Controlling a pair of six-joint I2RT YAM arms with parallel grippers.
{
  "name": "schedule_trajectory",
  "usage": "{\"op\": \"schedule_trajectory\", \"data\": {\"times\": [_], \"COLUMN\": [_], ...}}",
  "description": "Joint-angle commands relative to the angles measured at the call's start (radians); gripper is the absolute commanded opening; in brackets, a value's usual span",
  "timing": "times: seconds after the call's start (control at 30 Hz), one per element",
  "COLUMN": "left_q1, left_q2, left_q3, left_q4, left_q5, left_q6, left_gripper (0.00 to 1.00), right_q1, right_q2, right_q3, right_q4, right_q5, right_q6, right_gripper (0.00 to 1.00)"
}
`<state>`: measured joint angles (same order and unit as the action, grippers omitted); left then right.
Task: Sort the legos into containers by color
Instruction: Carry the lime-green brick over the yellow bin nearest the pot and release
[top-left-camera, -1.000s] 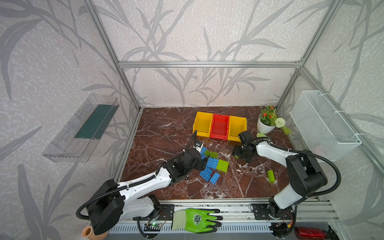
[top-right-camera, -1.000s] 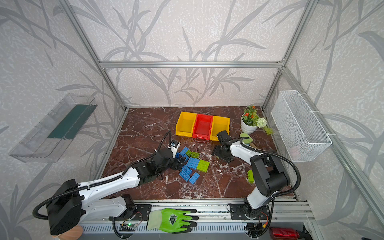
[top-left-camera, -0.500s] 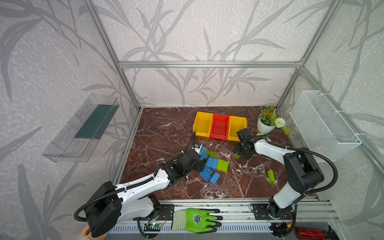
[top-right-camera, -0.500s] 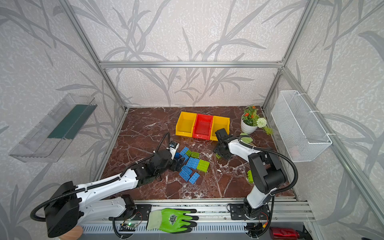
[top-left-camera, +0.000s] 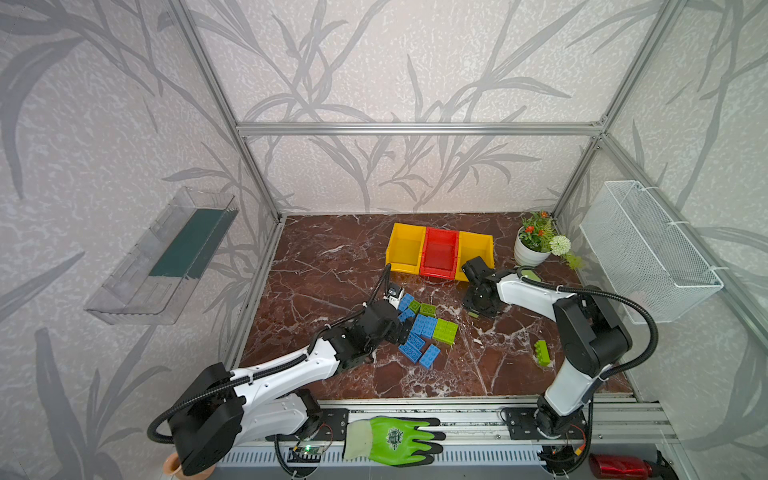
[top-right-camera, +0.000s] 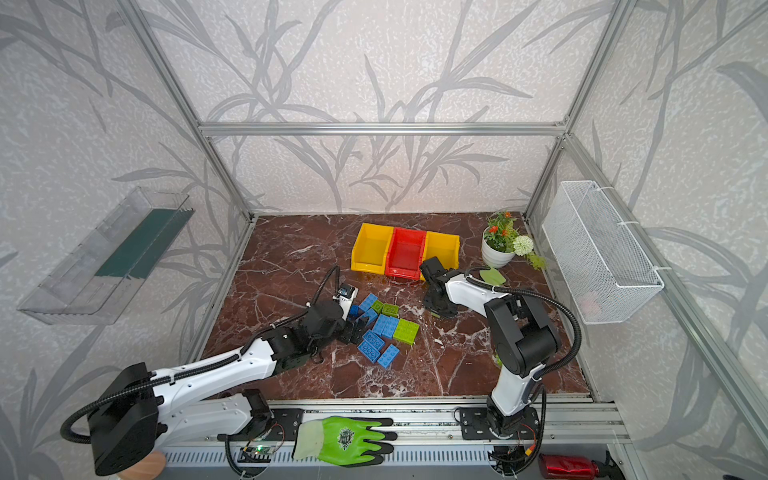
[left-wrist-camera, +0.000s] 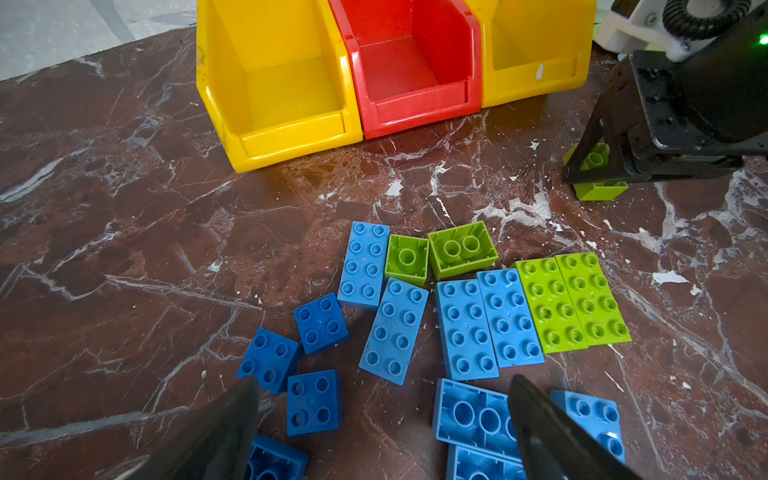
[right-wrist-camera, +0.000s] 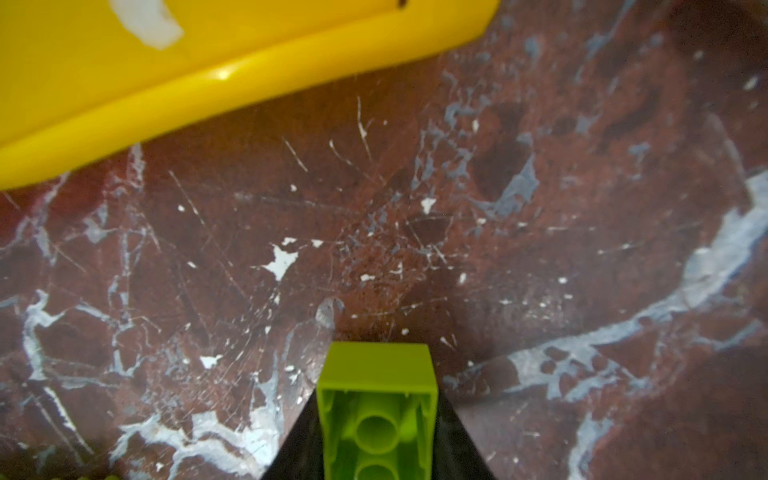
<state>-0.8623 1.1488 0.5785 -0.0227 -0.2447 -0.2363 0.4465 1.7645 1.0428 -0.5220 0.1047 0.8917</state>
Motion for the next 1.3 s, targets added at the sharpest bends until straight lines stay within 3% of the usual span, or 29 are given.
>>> {"op": "schedule_trajectory", "data": {"times": [0.0,0.27,0.63,1.27], "left_q1": [-0.003,-0.003,-0.003,-0.002], "left_q2": [-0.02,-0.014,0.037,0.077], "left_q3": [-0.011,0.007,0.076,0.197], "left_q4": [0.001,-0.011,-0.027,-0.074], "left_q5": [-0.017,-0.007,0.031,-0.017], "left_q6": [0.005,-0.001,-0.005,0.031], "left_gripper": [0.93,0.93,0.93,0.93], "right_q1": [0.004,0.006,0.004,-0.131], "right_q2": [0.028,-0.001,-0.037,0.316], "right_q3": [0.025,0.077,0.274,0.707], "right_q4": [-0.063,-0.135,-0.218,-0.229], "right_q5": [0.012,0.035,0.075,-0.008], "right_q6": [-0.027,-0.125,-0.355,-0.507], "right_gripper": [0.28,0.27,0.27,0.29]}}
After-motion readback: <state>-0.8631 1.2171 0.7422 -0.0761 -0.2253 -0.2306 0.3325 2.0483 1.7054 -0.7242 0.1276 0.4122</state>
